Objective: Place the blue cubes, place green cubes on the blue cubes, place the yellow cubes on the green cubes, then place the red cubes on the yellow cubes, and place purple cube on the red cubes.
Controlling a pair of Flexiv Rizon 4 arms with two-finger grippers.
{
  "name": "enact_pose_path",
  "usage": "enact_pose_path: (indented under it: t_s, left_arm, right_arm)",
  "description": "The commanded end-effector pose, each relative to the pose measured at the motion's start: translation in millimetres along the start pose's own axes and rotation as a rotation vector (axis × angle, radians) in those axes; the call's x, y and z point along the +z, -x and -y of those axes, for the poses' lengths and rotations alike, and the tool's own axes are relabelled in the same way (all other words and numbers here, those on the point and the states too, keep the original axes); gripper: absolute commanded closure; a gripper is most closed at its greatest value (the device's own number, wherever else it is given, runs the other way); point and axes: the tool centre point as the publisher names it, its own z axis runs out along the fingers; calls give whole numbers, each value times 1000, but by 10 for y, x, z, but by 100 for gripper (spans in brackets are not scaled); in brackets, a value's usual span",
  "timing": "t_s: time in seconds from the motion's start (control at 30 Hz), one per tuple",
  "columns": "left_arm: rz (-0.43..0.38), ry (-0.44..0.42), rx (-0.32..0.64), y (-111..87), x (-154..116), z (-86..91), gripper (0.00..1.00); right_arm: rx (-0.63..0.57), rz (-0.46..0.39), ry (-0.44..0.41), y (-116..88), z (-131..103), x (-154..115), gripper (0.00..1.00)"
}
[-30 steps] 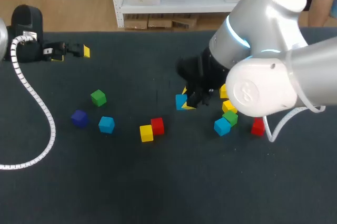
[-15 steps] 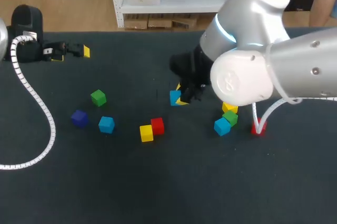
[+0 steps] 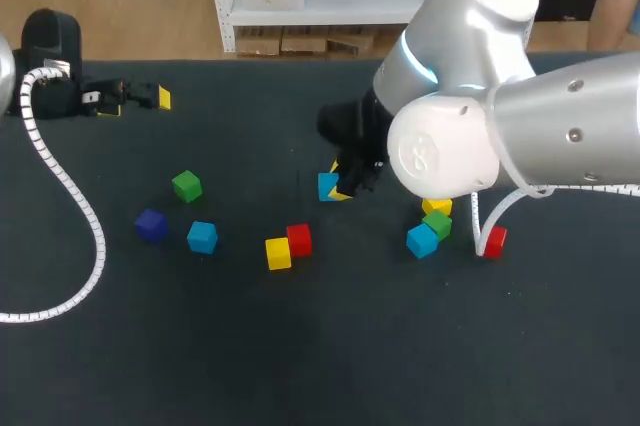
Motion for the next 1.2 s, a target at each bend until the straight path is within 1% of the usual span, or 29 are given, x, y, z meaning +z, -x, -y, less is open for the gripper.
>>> enact_pose_path:
  t_s: [0.03,1.03,1.07,1.1,1.13,1.2]
  left_arm:
    - [1,-1,0,-2,1,-6,0]
    - [1,-1,0,-2,1,-6,0]
    - [1,-1,0,-2,1,-6,0]
    - [1,-1,0,-2,1,-6,0]
    - [1,-1,0,-2,1,-6,0]
    - [1,-1,0,-2,1,-6,0]
  right_arm:
    - [3,2,-3,3,16,18,100]
    - [16,4,-5,2,55,47,100]
    - [16,5,-4,1,55,48,99]
    - [16,6,-3,1,56,48,92]
    - [15,5,-2,0,57,48,87]
    - [14,6,-1,-2,60,52,85]
